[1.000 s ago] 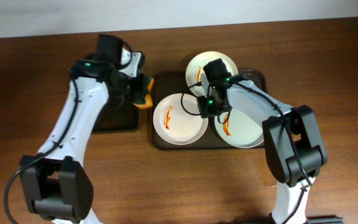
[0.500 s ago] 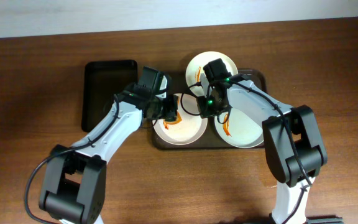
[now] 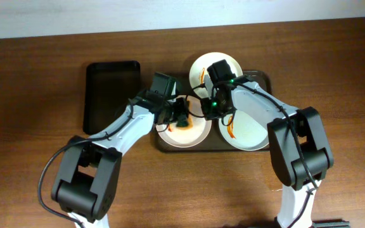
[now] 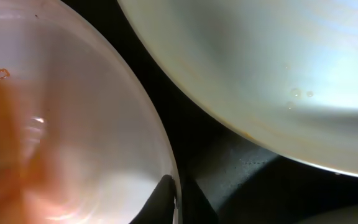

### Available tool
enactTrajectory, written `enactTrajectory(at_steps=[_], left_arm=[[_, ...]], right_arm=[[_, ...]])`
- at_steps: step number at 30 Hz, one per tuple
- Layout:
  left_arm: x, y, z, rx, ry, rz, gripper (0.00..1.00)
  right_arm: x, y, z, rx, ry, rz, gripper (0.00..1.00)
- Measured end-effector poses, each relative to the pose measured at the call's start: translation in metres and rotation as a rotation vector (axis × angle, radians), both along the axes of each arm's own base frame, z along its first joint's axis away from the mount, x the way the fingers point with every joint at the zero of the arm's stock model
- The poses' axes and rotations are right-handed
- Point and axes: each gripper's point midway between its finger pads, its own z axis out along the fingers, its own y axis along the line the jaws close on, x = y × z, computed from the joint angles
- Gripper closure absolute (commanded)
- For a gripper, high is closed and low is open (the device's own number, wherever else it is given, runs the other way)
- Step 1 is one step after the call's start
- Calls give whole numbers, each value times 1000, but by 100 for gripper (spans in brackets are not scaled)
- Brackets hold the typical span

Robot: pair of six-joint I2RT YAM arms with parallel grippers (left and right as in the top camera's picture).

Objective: Clean dirty plates on tray and stack at the side
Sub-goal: 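Scrub the lower-left plate with the sponge in the left gripper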

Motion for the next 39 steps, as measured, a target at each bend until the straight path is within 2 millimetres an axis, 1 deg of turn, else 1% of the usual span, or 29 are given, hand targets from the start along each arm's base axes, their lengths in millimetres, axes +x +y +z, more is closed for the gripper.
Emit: enactTrajectory(at_steps=[5,10,11,13,14,15,20,24,26,27,28,32,33,35,39], left_arm=[[-1,-1,0,2,-3,-8,57],[-2,0,-2,22,-15,-43,57],[-2,0,-4,23,-13,-43,57],[-3,1,-13,33,5,-46,66],[-5,2,-19,41,16,-50,67],[-5,2,-22,47,16,-58,68],[-4,3,-23,66,-8,-94,68],[-7,-1,-22,67,-12,-110,68],[-7,-3,-22,67,-13,-113,72],[-7,-3,-22,68,-14,-115,80],[-7,-3,-22,69,-15,-116,84],[-7,-3,-23,71,-18,-122,87],[-8,-2,-26,77,-13,-121,90],[-8,-2,-31,77,-5,-123,99],[-7,-3,-32,76,-5,-124,100]], right_arm=[[0,0,0,-1,-1,-1,89],[0,0,0,-1,0,-1,88],[0,0,0,-2,0,-2,88],[0,0,0,-1,0,-2,87],[0,0,0,-1,0,-2,87],[0,0,0,-2,0,-2,86],[0,0,0,-1,0,-1,85],[0,0,0,-2,0,-2,86],[0,0,0,-1,0,-2,85],[0,0,0,-1,0,-2,86],[0,0,0,-1,0,-1,86],[0,0,0,-1,0,-2,86],[0,0,0,-2,0,-1,86],[0,0,0,-2,0,-2,86],[0,0,0,-1,-1,-2,86]])
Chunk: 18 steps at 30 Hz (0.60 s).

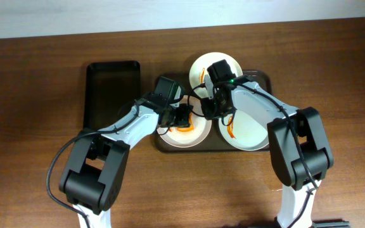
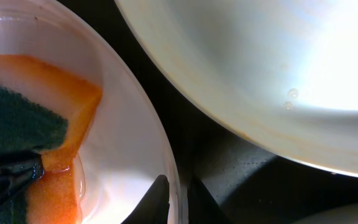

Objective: Clean dirty plates on tray and stack at the side
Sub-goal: 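Scrub the lower-left plate with the sponge in the left gripper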

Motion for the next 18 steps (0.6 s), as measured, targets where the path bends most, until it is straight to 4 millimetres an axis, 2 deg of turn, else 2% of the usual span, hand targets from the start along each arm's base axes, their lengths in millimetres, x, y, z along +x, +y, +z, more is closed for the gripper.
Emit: enactTrajectory(at_steps=[8,13,18], left_arm=[[4,10,0,0,1,-31,100],[15,46,-2,32,37,40,100],[22,67,-4,132,18,87,100]], right_arm=[[0,0,0,0,0,0,86],[0,0,0,0,0,0,86],[1,2,1,7,-4,3,86]])
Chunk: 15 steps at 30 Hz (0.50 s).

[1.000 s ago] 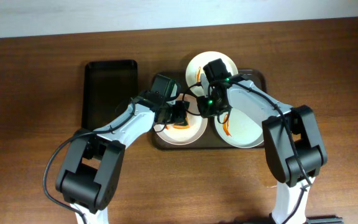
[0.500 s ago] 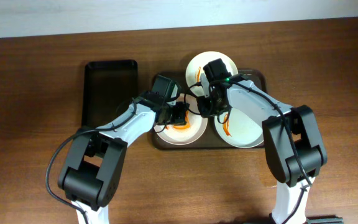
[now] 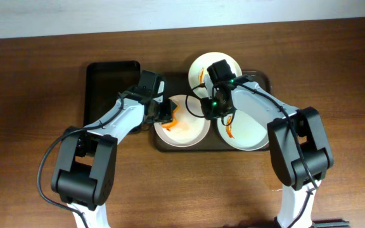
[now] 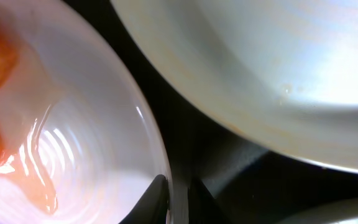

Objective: Clean dirty plates on tray and stack at the side
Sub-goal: 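Scrub the lower-left plate with the sponge in the left gripper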

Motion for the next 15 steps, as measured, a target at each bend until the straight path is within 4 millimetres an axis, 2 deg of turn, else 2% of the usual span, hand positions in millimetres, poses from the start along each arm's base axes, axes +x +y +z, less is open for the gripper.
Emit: enactTrajectory(at_steps=[5,6,7,9,11,15], left_arm=[[7,21,8,121,-20,46,100],[8,24,13,135,-24,54,100],[11,26,26,127,-46,61,100],[12,20,40,77,-60,50,100],[8,1,58,-44,-49,7,100],[-10,-24,60,-118,6,-61,100]], right_arm=[[-1,3,0,3,-1,7,86],[-1,3,0,3,-1,6,86],[-1,3,0,3,-1,6,86],[-1,3,0,2,-1,6,86],[-1,3,0,2,-2,6,86],[-1,3,0,1,-2,6,89]])
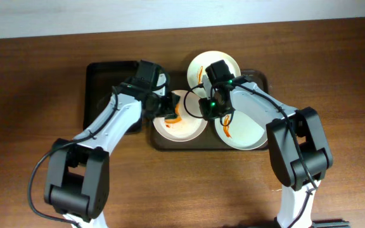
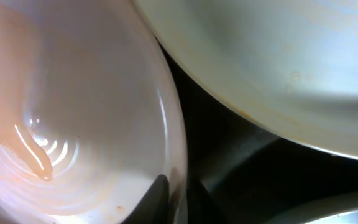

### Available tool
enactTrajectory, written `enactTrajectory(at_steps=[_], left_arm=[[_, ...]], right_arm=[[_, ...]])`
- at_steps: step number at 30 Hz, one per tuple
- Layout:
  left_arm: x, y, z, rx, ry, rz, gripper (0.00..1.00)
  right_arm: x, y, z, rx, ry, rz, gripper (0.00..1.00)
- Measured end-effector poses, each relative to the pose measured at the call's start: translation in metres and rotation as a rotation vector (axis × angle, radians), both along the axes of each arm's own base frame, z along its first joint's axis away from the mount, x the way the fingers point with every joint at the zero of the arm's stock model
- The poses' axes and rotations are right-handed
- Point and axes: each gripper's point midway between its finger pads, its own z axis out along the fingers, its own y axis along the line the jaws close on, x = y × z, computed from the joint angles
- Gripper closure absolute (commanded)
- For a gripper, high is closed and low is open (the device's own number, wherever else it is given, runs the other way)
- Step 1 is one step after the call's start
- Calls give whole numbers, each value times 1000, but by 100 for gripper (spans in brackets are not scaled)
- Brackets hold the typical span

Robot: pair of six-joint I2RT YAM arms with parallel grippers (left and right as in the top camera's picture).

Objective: Clean dirty plates on tray and stack at the side
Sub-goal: 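Scrub the lower-left plate with the sponge in the left gripper, then move the left gripper with sponge back over the black tray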

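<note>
Three white plates sit on a dark tray (image 1: 263, 81). The front-left plate (image 1: 185, 126) carries wet orange smears (image 2: 36, 163). My right gripper (image 1: 203, 109) is shut on that plate's right rim, which runs between its fingers (image 2: 174, 200). At the plate's left side my left gripper (image 1: 165, 109) is shut on a green and orange sponge (image 1: 170, 115) that rests on the plate. The back plate (image 1: 217, 63) and the front-right plate (image 1: 247, 130) both show orange streaks.
A second black tray (image 1: 109, 95) lies to the left on the brown wooden table (image 1: 334, 76), with nothing on it. In the right wrist view a neighbouring plate (image 2: 278, 56) fills the upper right, with dark tray floor (image 2: 241, 165) between the plates.
My left gripper and sponge sit slightly further right on the front-left plate, and the left arm's elbow has swung outward. My right gripper still pinches the same rim.
My right gripper has held the front-left plate's rim at every moment. The sponge in my left gripper was mid-plate, then near the right rim, then at the left edge, and now sits on the left part. Orange smears are spread thin across the plate.
</note>
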Motion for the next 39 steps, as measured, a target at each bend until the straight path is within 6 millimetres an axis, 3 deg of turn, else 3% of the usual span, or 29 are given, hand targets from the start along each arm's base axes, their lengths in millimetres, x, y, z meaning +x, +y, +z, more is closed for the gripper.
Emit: enactTrajectory(at_steps=[4,6,10,24,28,32,34,39], left_arm=[[-16,-27,-4,2,8,-69,100],[-22,-33,-23,20,51,-84,100],[-25,-27,-51,52,110,-74,100],[-22,-8,-63,181,71,-75,100],[-11,8,-63,309,6,-54,100],[8,50,-59,544,-92,34,100],[14,67,-57,663,-137,68,100],[26,77,-48,804,-200,89,100]], right_arm=[[0,0,0,-3,-1,-1,89],[0,0,0,-2,-1,-1,89],[0,0,0,-3,-1,-1,89],[1,0,0,2,-2,0,89],[1,0,0,2,-2,-1,89],[0,1,0,7,-2,1,89],[-1,11,2,38,-4,20,90],[-3,20,4,69,1,29,96]])
